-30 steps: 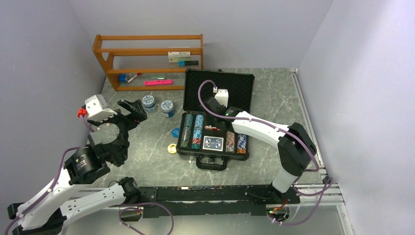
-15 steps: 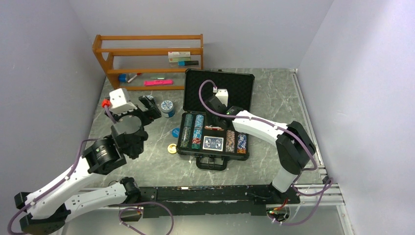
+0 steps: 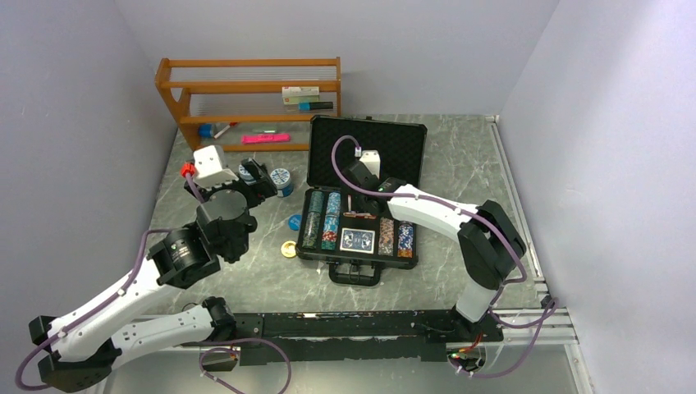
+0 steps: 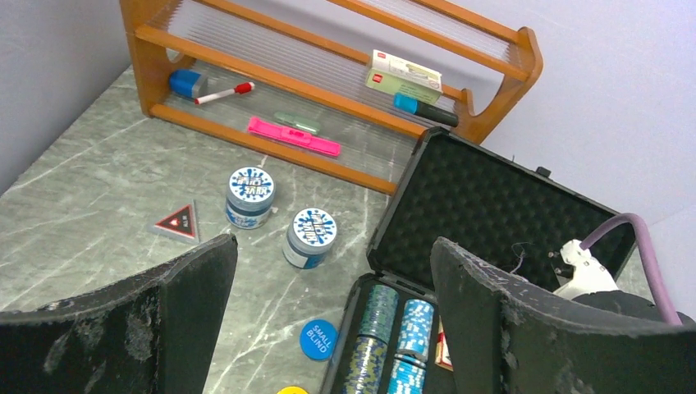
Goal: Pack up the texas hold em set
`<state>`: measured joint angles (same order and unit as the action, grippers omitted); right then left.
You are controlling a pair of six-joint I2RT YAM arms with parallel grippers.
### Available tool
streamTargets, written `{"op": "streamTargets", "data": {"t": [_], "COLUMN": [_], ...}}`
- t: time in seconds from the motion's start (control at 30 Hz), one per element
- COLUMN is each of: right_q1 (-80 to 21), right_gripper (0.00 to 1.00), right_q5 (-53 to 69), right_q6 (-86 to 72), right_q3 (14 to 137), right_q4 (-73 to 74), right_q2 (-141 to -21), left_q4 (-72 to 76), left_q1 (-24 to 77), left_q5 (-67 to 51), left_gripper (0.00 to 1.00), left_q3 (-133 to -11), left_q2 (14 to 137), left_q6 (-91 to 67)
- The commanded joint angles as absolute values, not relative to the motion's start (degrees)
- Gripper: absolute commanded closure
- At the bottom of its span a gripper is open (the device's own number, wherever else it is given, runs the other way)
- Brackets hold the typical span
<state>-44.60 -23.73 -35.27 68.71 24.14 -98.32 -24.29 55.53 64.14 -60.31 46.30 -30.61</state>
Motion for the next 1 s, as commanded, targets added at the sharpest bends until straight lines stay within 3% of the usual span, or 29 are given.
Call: {"op": "streamTargets", "data": {"t": [0.0,0.13,0.23,0.37,0.5,0.73,0.97], "right_q1": [-44.34,-44.21,-43.77,-42.64,-41.74,-40.34,-39.24], "right_gripper": [0.20,0.20,0.21,0.21,0.22,0.22,0.22], "right_q5": [-24.40,-25.35,-25.41,-24.78,-24.42,-23.19,-21.69], "right_q6": [-34.20,-34.49,-34.94,-35.51,-35.43,-35.22,-34.56], "right_q3": [69.49,67.92,65.27,61.80,59.29,55.09,52.54], "right_q4": [22.00,21.13,19.97,19.24,19.23,18.38,16.83], "right_q2": [-93.90,-89.52,-85.58,-80.90,-76.82,-71.20,-69.16], "left_q4": [-20.18,-17.05,-16.20,-21.34,-18.10,-13.23,-14.21], "left_q1": [55.38,55.31,53.29,44.53,33.14,19.23,8.48], "left_q5": [61.87,60.09,50.83,41.60,25.63,6.28,7.90], "left_gripper": [0.07,0.12,0.19,0.36,0.42,0.29,0.15], "left_q3": [-59.19,-57.36,-56.66,-59.75,-56.93,-52.64,-50.03], "left_q2": [47.22,49.34,51.87,58.21,63.12,71.55,78.07], "left_q6": [-29.01,-28.92,-31.15,-35.77,-36.70,-39.60,-40.70]}}
